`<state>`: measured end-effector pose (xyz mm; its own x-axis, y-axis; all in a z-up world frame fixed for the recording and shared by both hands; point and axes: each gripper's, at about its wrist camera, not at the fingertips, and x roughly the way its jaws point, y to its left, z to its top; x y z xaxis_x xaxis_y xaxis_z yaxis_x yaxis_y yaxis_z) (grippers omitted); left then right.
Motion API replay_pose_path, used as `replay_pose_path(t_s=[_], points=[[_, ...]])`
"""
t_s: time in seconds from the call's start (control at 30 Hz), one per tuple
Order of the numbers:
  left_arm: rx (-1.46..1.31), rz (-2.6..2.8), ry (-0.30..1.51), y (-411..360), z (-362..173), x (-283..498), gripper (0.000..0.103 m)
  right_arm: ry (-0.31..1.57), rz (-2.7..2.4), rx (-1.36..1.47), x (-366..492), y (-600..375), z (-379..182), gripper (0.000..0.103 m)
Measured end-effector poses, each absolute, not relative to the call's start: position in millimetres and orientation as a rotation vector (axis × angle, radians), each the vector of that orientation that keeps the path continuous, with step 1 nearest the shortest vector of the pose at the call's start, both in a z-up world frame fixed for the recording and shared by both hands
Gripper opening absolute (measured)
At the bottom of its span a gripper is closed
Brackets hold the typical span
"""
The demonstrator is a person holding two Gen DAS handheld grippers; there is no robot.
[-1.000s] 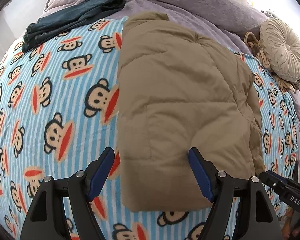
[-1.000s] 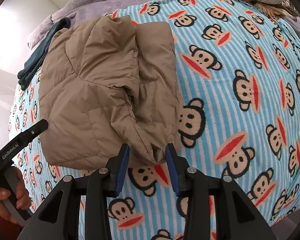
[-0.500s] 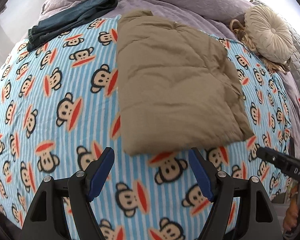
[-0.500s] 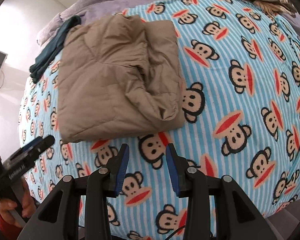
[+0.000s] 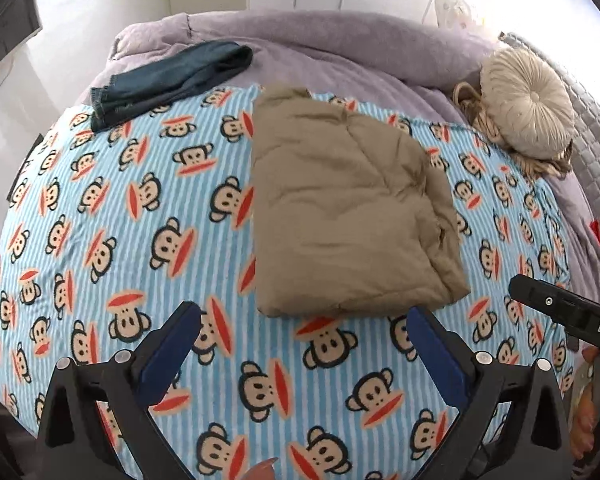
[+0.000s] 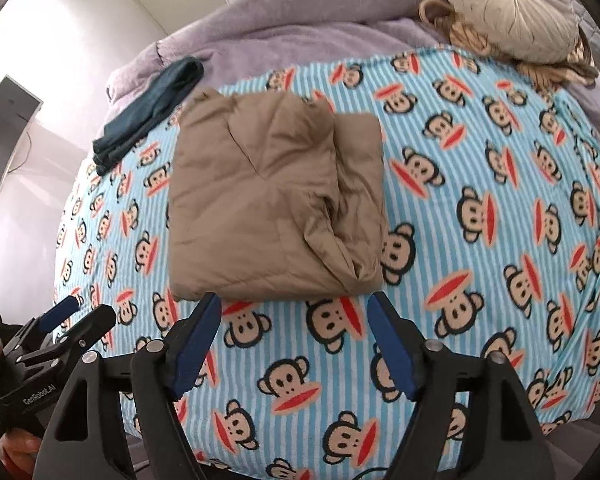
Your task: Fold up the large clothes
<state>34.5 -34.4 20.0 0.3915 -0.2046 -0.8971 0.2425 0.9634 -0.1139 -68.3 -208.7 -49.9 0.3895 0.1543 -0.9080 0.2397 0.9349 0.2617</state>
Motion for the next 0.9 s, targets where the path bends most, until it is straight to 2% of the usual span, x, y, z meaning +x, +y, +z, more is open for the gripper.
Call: replay_pose_path(t_s=[0.17, 0.23, 0.4, 0.9], points=[[0.023, -0.239, 1.091, -32.6, 42.8, 36.4, 0.103, 1.116, -0.074, 0.363, -65.2, -210.1, -25.9, 0.081], [0.019, -0.234, 1.073, -32.6, 51.5, 37.5, 0.103, 1.086, -0.09, 0.343, -65.3, -208.4, -18.5, 0.103], [0.048, -0.21, 1.021, -34.6, 66.6, 34.3, 0.103, 0.998, -0.127, 0.266, -68.6, -202.2, -2.8, 0.103], [0.079, -0.148, 0.978, -33.6, 81.0, 30.2, 0.103, 0.992, -0.157, 0.229, -68.0, -196.5, 12.0, 0.103]])
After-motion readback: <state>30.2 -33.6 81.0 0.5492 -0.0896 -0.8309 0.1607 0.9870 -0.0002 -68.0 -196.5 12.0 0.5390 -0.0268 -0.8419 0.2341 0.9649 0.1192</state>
